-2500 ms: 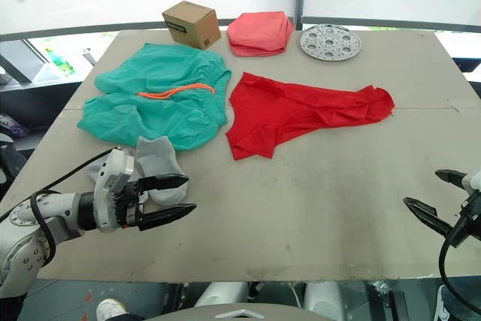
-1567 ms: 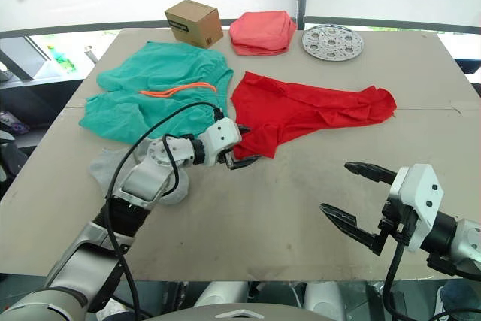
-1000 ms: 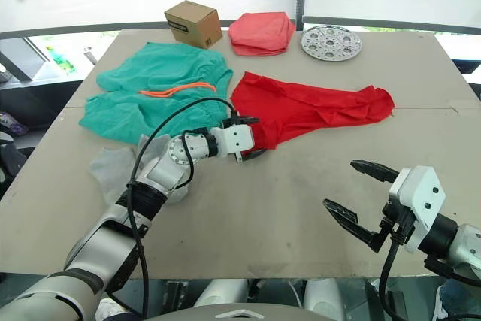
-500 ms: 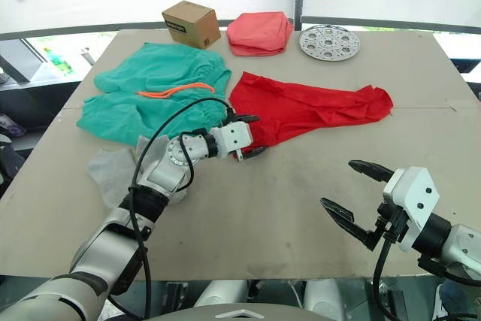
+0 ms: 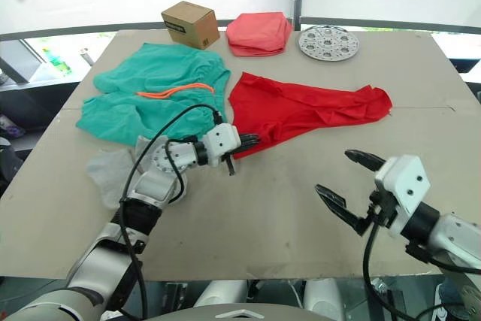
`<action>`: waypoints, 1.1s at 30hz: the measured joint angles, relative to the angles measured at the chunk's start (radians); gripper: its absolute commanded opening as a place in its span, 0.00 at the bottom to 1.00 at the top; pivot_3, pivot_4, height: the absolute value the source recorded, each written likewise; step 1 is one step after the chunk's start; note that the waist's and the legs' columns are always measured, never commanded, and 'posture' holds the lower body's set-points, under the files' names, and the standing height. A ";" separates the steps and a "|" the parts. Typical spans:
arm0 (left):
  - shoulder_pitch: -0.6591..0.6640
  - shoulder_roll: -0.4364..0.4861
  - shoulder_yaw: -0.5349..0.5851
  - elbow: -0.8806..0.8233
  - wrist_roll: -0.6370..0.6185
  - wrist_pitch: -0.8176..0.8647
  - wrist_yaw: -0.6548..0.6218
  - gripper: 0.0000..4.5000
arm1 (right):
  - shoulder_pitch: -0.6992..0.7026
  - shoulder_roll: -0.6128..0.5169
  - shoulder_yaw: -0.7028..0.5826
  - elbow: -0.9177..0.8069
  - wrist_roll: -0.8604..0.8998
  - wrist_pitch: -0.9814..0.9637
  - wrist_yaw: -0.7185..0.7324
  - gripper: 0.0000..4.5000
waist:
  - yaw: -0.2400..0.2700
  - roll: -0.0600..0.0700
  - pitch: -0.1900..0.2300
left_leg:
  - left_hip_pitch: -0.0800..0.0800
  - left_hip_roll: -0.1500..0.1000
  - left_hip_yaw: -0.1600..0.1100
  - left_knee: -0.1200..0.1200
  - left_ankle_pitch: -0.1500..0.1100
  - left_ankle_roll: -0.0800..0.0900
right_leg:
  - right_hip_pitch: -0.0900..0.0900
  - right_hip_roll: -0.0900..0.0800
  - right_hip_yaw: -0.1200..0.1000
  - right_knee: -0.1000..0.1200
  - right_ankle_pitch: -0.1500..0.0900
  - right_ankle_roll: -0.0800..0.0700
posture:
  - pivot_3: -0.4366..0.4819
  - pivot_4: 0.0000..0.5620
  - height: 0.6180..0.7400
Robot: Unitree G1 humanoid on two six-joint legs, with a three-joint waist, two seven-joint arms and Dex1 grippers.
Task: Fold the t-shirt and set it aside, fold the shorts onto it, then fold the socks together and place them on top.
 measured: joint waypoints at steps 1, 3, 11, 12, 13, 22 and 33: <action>0.020 0.018 0.001 -0.027 -0.034 0.012 -0.049 0.03 | -0.055 0.005 0.030 0.013 -0.007 0.035 -0.042 1.00 | -0.009 0.000 0.000 | 0.000 0.000 0.000 0.000 0.000 0.000 | 0.000 0.000 0.000 0.000 0.000 0.000 | 0.48 0.27 1.00; 0.054 0.047 0.005 -0.065 -0.084 0.053 -0.117 0.03 | -0.135 0.010 0.074 0.026 -0.021 0.101 -0.112 1.00 | -0.016 0.001 0.000 | 0.000 0.000 0.000 -0.001 0.000 0.000 | 0.000 0.000 0.000 0.000 0.000 -0.001 | 0.48 0.27 1.00; 0.246 0.241 0.082 -0.295 -0.275 0.281 -0.313 0.03 | -0.473 -0.072 0.275 0.159 -0.105 0.402 -0.245 1.00 | -0.027 0.002 0.000 | 0.000 0.000 0.000 -0.003 0.000 0.000 | -0.002 0.000 0.001 0.000 0.000 -0.002 | 0.48 0.27 1.00; 0.276 0.272 0.095 -0.324 -0.295 0.309 -0.331 0.03 | -0.500 -0.099 0.307 0.179 -0.132 0.414 -0.244 1.00 | -0.028 0.002 0.000 | 0.000 0.000 0.001 -0.004 0.000 0.000 | -0.003 0.000 0.002 0.000 0.000 -0.002 | 0.48 0.27 1.00; 0.324 0.315 0.120 -0.366 -0.322 0.347 -0.349 0.03 | -0.536 -0.139 0.359 0.209 -0.178 0.430 -0.242 1.00 | -0.028 0.002 0.001 | 0.000 0.000 0.000 -0.004 0.000 0.000 | -0.003 0.000 0.001 0.000 0.000 -0.002 | 0.48 0.27 1.00; 0.522 0.428 0.243 -0.549 -0.409 0.486 -0.360 0.03 | -0.644 -0.297 0.642 0.268 -0.338 0.403 -0.043 1.00 | -0.018 0.003 0.002 | -0.001 0.001 0.001 -0.004 0.000 0.000 | -0.003 0.000 0.002 -0.001 0.000 -0.001 | 0.48 0.27 1.00; 0.552 0.400 0.267 -0.630 -0.413 0.513 -0.279 0.03 | -0.661 -0.324 0.667 0.316 -0.420 0.402 0.062 1.00 | -0.018 0.003 0.002 | -0.001 0.001 0.002 -0.004 0.000 0.000 | -0.004 0.000 0.002 -0.001 0.000 -0.001 | 0.48 0.27 1.00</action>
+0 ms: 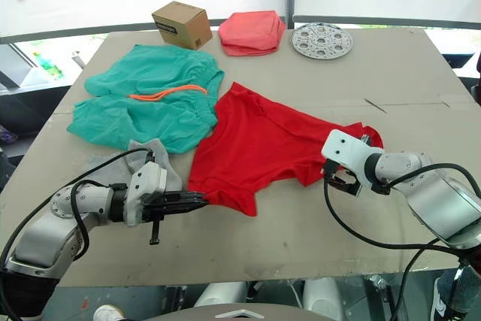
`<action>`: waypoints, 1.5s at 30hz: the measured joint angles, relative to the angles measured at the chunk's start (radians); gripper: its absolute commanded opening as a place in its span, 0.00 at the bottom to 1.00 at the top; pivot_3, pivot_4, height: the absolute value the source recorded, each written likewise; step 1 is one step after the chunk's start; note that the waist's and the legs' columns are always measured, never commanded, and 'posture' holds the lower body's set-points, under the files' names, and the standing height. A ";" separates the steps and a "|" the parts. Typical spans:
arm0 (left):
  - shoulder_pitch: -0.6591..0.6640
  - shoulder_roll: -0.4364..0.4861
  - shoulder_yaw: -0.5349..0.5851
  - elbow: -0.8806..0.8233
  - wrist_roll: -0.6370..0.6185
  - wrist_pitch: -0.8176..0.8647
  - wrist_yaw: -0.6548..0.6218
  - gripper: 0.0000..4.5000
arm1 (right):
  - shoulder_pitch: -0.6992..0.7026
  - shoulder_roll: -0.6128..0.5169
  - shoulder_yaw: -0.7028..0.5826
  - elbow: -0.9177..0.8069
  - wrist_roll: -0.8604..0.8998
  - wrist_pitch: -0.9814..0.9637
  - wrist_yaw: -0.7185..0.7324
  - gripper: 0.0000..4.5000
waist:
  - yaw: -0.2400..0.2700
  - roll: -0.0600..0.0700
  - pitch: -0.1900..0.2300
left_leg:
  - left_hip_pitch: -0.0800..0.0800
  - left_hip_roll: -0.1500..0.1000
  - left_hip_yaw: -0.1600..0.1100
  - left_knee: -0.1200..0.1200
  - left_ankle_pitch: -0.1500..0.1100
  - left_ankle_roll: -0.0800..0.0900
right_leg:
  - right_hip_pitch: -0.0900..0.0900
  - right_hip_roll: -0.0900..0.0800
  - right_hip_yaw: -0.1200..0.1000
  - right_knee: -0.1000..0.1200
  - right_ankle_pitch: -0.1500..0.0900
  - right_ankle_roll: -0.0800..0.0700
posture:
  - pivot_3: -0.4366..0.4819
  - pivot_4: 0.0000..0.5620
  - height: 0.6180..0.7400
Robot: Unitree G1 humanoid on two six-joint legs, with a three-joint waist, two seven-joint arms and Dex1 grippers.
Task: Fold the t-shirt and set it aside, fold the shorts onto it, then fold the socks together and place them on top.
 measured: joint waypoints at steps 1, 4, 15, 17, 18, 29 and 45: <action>0.000 0.000 0.000 -0.002 0.000 0.000 0.001 0.03 | 0.000 0.004 0.002 0.011 -0.014 0.000 0.000 1.00 | 0.000 0.000 0.000 | 0.000 0.000 0.000 0.000 0.000 0.000 | 0.000 0.000 0.000 0.000 0.000 0.000 | 0.48 0.27 1.00; -0.002 -0.003 -0.001 -0.003 0.000 0.001 0.010 0.00 | 0.000 0.017 0.029 0.035 -0.053 -0.001 0.006 0.88 | 0.000 0.000 0.000 | 0.000 0.000 0.000 0.000 0.000 0.000 | 0.000 0.000 0.000 0.000 0.000 0.000 | 0.48 0.27 1.00; -0.030 -0.027 -0.009 -0.001 0.012 0.000 0.019 0.00 | 0.018 0.028 0.066 0.096 -0.158 -0.080 0.039 0.01 | -0.001 0.000 0.000 | 0.000 0.000 0.001 0.000 0.000 0.000 | 0.000 0.000 0.000 0.000 0.000 0.000 | 0.48 0.27 1.00; -0.031 -0.033 -0.009 0.002 0.011 0.004 0.024 0.00 | 0.027 0.027 0.035 0.084 -0.154 -0.079 0.059 0.01 | 0.000 0.000 0.000 | 0.000 0.000 0.001 0.000 0.000 0.000 | 0.000 0.000 0.000 0.000 0.000 0.000 | 0.48 0.27 1.00; -0.033 -0.039 -0.008 0.004 0.008 0.013 0.028 0.00 | 0.037 0.026 0.015 0.071 -0.147 -0.076 0.068 0.01 | 0.000 0.000 0.000 | 0.000 0.000 0.001 0.000 0.000 0.000 | 0.000 0.000 0.000 0.000 0.000 0.000 | 0.48 0.27 1.00; -0.150 -0.102 0.116 0.046 -0.280 0.268 0.048 0.00 | 0.256 -0.024 -0.477 -0.135 0.119 0.104 0.260 0.01 | 0.002 -0.001 0.000 | -0.001 0.000 0.000 0.000 0.000 0.000 | 0.000 0.000 0.000 0.000 0.000 0.000 | 0.48 0.27 1.00; -0.200 0.168 0.242 0.074 -0.662 0.748 -0.155 0.00 | 0.569 -0.047 -1.120 -0.325 0.509 0.290 0.554 0.01 | 0.001 -0.001 0.001 | -0.001 0.003 0.004 0.000 -0.002 -0.003 | -0.001 -0.003 0.001 0.000 -0.004 0.000 | 0.48 0.27 1.00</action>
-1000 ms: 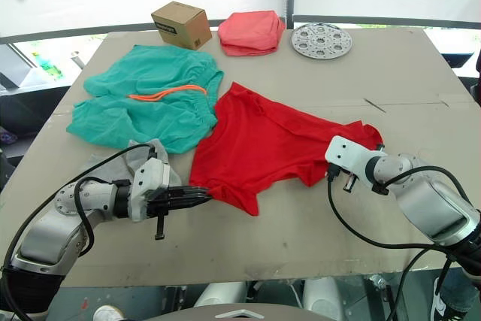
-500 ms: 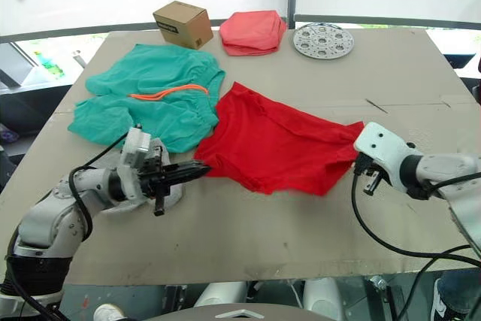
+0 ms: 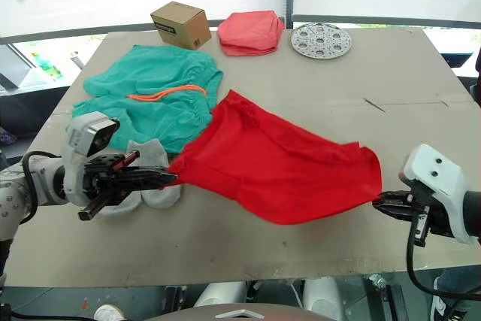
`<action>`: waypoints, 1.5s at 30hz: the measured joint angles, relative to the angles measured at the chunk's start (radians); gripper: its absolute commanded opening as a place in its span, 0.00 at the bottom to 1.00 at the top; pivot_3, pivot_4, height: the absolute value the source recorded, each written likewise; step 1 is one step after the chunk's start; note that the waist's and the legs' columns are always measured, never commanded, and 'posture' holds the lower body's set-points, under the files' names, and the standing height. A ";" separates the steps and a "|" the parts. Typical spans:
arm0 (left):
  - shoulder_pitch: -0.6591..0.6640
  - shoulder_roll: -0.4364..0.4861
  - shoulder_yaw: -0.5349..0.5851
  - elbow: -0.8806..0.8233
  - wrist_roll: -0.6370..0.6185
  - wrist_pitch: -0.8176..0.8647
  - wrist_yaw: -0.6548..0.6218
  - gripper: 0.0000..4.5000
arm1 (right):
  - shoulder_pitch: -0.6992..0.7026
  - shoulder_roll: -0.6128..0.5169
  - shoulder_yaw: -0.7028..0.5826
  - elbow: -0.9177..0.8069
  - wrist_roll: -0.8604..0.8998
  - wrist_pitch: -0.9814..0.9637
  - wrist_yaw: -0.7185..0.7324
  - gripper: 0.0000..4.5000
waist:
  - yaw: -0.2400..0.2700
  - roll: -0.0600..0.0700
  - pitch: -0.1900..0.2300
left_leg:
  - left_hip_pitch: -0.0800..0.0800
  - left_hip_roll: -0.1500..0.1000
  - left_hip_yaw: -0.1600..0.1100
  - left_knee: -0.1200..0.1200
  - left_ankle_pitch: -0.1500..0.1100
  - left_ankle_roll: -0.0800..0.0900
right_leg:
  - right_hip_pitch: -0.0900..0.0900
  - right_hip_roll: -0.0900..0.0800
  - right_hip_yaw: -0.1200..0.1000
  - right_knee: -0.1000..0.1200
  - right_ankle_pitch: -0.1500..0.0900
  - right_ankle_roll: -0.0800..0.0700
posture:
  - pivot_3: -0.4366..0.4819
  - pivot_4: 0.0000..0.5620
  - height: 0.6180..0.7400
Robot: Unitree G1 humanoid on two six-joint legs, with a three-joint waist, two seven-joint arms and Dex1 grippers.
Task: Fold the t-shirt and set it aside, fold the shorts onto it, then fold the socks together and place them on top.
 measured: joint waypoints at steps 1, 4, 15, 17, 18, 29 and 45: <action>-0.016 -0.001 -0.002 0.009 -0.015 0.022 0.003 0.00 | -0.017 0.012 -0.021 -0.006 0.040 0.019 -0.006 0.01 | 0.000 0.000 0.000 | 0.000 0.000 0.000 0.000 0.000 0.000 | 0.000 0.000 0.000 0.000 0.000 -0.001 | 0.48 0.27 1.00; -0.100 -0.026 -0.001 0.034 -0.072 0.083 0.045 0.00 | -0.081 0.034 -0.058 -0.005 0.144 0.058 -0.055 0.01 | 0.001 -0.001 0.000 | -0.001 0.000 0.001 0.001 0.000 0.000 | 0.000 -0.001 0.001 0.000 0.001 -0.002 | 0.48 0.27 1.00; -0.910 -0.608 -0.162 0.796 0.478 -0.506 0.679 0.00 | -0.989 0.368 0.626 0.659 -0.328 -0.125 -0.870 0.01 | -0.006 -0.011 0.001 | -0.009 0.000 0.011 0.003 0.011 -0.005 | -0.012 0.003 0.007 0.000 0.017 -0.006 | 0.48 0.27 1.00; -1.060 -0.625 -0.113 1.019 0.533 -0.661 0.765 0.00 | -1.144 0.393 0.691 0.858 -0.435 -0.291 -0.917 0.01 | -0.015 -0.012 0.001 | -0.013 0.000 0.013 0.002 0.012 -0.007 | -0.018 0.003 0.008 0.000 0.016 -0.004 | 0.48 0.27 1.00; -1.113 -0.624 -0.087 1.072 0.543 -0.711 0.791 0.00 | -1.196 0.392 0.703 0.910 -0.470 -0.354 -0.931 0.01 | -0.019 -0.012 0.000 | -0.016 0.001 0.011 0.002 0.012 -0.008 | -0.021 0.002 0.008 0.000 0.016 -0.004 | 0.48 0.27 1.00; -0.955 -0.377 0.054 0.730 0.330 -0.473 0.267 0.00 | -0.963 0.209 0.576 0.687 -0.485 -0.454 -0.740 0.01 | -0.059 -0.009 -0.012 | -0.021 -0.001 0.005 0.006 0.005 -0.001 | -0.020 0.002 -0.001 0.000 0.016 -0.004 | 0.48 0.27 1.00; 0.227 -0.269 -0.151 -0.067 0.414 -0.448 0.125 0.00 | -0.001 0.253 0.452 0.145 -0.323 -0.132 -0.617 0.01 | -0.013 0.001 -0.008 | -0.001 0.005 0.018 0.003 0.003 0.004 | -0.012 0.009 0.019 -0.001 0.018 -0.012 | 0.48 0.27 1.00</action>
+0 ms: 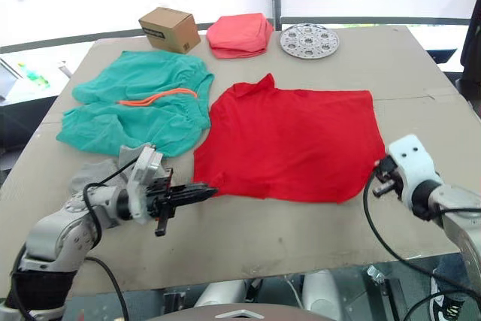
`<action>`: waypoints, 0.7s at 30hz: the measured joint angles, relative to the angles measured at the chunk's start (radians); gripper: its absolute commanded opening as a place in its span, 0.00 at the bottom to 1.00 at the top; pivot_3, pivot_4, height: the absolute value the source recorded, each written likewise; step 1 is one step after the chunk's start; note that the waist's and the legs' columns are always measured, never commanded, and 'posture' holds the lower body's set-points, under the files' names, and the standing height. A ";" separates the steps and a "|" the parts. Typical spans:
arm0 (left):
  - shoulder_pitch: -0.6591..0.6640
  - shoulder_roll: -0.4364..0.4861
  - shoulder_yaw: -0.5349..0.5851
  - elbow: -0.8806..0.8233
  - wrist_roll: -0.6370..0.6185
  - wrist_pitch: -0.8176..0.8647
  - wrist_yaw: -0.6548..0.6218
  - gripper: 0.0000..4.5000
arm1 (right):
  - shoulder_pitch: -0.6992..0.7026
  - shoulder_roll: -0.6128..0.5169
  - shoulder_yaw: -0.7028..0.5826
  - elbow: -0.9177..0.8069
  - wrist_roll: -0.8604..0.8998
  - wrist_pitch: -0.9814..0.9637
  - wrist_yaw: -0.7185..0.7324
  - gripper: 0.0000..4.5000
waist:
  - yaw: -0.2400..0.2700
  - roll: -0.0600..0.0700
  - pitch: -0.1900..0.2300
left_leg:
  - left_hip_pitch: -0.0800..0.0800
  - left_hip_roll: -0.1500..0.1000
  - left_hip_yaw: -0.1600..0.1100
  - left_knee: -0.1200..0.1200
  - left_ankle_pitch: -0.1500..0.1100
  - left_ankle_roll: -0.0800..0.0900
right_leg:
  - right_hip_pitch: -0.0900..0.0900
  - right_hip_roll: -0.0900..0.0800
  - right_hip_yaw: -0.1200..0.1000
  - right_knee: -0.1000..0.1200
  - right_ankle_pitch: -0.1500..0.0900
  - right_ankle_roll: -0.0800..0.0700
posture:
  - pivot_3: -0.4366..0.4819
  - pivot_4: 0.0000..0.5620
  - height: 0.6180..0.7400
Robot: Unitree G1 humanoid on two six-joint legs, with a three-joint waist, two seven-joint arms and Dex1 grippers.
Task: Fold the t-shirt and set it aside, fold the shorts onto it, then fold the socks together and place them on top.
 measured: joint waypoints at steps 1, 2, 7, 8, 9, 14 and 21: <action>0.019 0.006 0.004 0.004 0.002 -0.002 -0.008 0.00 | 0.035 -0.009 -0.012 -0.002 0.004 0.003 0.016 0.01 | 0.006 0.000 0.000 | 0.000 0.000 0.001 0.000 0.000 0.000 | 0.000 0.000 0.000 0.000 0.000 0.000 | 0.48 0.27 1.00; 0.026 0.009 0.007 0.004 0.002 -0.002 -0.017 0.00 | 0.053 -0.018 -0.020 -0.002 0.006 0.003 0.026 0.01 | 0.011 0.000 0.000 | 0.000 0.000 0.001 0.000 0.000 0.000 | 0.000 0.000 0.001 -0.001 0.000 0.000 | 0.48 0.27 1.00; 0.063 0.047 0.064 0.006 -0.076 0.070 -0.047 0.00 | 0.138 -0.061 -0.071 -0.004 0.011 0.007 0.061 0.01 | 0.013 -0.001 0.000 | 0.000 0.001 0.002 0.000 -0.003 -0.003 | 0.000 0.000 0.001 -0.001 -0.002 0.003 | 0.48 0.27 1.00; 0.059 0.049 0.082 0.015 -0.113 0.111 -0.043 0.00 | 0.162 -0.073 -0.076 -0.004 0.010 0.008 0.070 0.01 | 0.013 -0.001 0.000 | 0.000 0.001 0.002 0.000 -0.003 -0.003 | 0.000 0.000 0.001 -0.001 -0.003 0.003 | 0.48 0.27 1.00; 0.056 0.051 0.096 0.025 -0.136 0.136 -0.039 0.00 | 0.179 -0.082 -0.078 -0.004 0.011 0.009 0.077 0.01 | 0.012 -0.001 0.000 | 0.000 0.001 0.002 0.000 -0.003 -0.003 | 0.000 0.000 0.001 -0.001 -0.003 0.003 | 0.48 0.27 1.00; -0.047 0.059 0.138 0.101 -0.217 0.249 -0.005 0.00 | 0.223 -0.105 -0.093 -0.010 0.024 0.011 0.119 0.01 | 0.013 -0.002 -0.001 | 0.000 0.002 0.002 0.000 -0.003 -0.003 | 0.000 0.002 0.001 -0.001 -0.002 0.003 | 0.48 0.27 1.00; -0.233 0.000 0.046 0.191 -0.125 0.207 0.056 0.00 | 0.031 -0.058 -0.099 0.023 0.069 0.081 0.086 0.01 | 0.013 -0.003 0.000 | 0.000 0.002 0.003 0.000 -0.003 -0.003 | 0.000 0.001 0.001 -0.001 0.000 0.001 | 0.48 0.27 1.00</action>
